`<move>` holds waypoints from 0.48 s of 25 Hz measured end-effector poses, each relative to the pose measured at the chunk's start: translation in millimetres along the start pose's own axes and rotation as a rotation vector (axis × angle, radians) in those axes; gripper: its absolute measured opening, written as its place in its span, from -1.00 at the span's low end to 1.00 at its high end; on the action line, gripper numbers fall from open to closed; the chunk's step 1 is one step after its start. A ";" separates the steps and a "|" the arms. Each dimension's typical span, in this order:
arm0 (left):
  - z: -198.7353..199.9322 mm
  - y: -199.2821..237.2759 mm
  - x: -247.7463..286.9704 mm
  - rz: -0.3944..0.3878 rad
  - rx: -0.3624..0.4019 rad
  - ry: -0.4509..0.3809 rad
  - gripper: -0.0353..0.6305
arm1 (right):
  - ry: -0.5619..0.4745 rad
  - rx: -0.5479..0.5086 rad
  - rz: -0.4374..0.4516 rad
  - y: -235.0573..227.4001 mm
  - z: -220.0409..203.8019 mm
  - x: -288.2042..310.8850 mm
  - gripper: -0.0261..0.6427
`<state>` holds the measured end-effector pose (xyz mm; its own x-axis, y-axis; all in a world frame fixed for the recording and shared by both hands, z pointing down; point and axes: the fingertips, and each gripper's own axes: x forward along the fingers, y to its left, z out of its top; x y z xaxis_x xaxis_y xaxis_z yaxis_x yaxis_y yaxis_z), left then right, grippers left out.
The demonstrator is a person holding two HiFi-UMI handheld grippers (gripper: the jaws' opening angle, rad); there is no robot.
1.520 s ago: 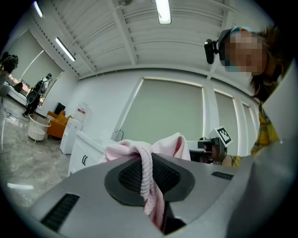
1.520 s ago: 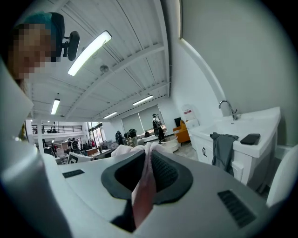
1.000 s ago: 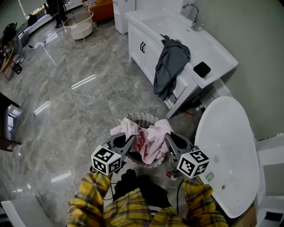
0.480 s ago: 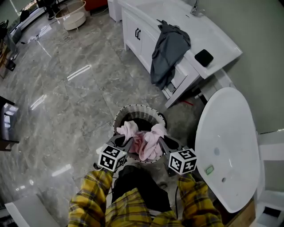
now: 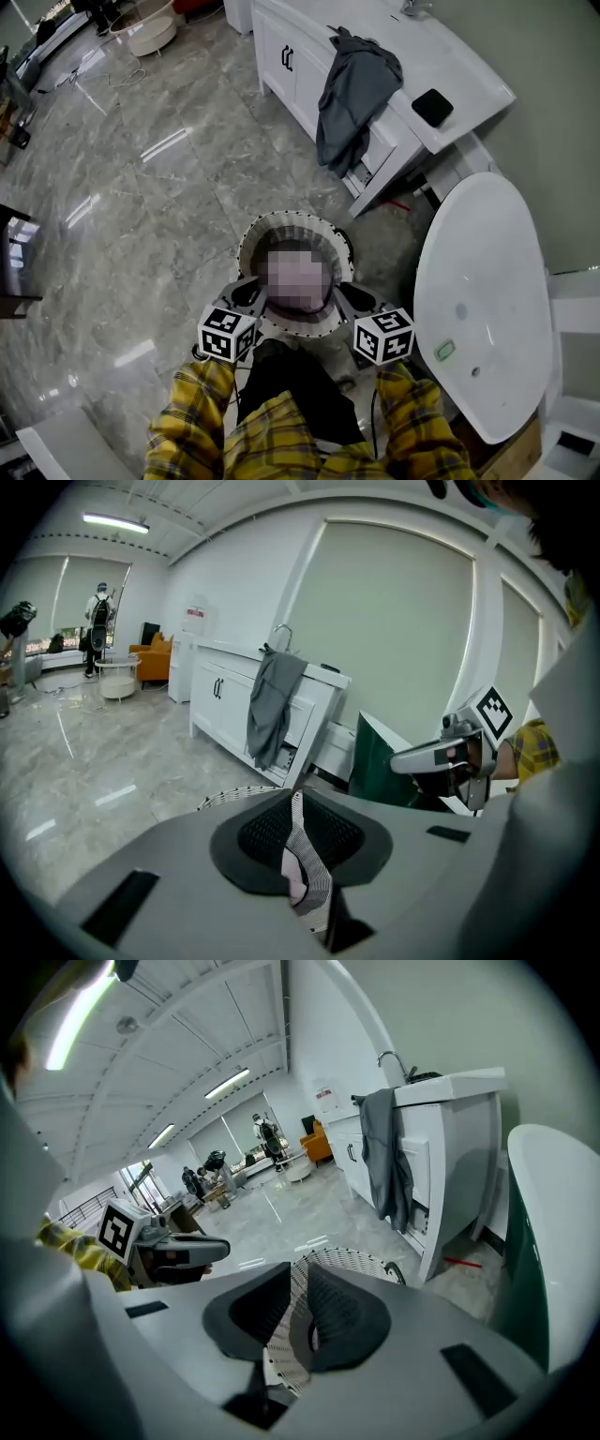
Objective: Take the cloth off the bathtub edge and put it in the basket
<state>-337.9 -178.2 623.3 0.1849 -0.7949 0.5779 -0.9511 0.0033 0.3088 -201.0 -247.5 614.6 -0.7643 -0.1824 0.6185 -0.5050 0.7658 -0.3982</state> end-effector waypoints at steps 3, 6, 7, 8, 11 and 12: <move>0.7 -0.3 -8.1 0.017 -0.037 -0.022 -0.75 | -0.010 0.019 0.001 -0.2 -1.2 -4.0 -0.75; 3.9 -1.7 -19.6 0.039 -0.075 -0.060 -0.75 | -0.020 0.021 0.000 2.3 -1.8 -10.4 -0.78; 5.4 -2.6 -24.0 0.047 -0.084 -0.073 -0.75 | -0.023 0.017 0.000 3.8 -1.7 -12.7 -0.79; 7.1 -3.6 -28.9 0.056 -0.091 -0.086 -0.76 | -0.026 0.010 0.000 5.8 -1.4 -15.1 -0.80; 13.1 -7.1 -46.0 0.079 -0.113 -0.128 -0.76 | -0.041 -0.014 -0.006 14.6 1.4 -24.3 -0.82; 15.1 -8.6 -51.9 0.085 -0.123 -0.142 -0.76 | -0.047 -0.024 -0.010 17.7 2.8 -27.8 -0.83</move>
<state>-343.0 -146.2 579.3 0.0598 -0.8663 0.4959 -0.9229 0.1413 0.3582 -189.7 -230.6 588.4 -0.7774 -0.2188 0.5897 -0.5035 0.7783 -0.3751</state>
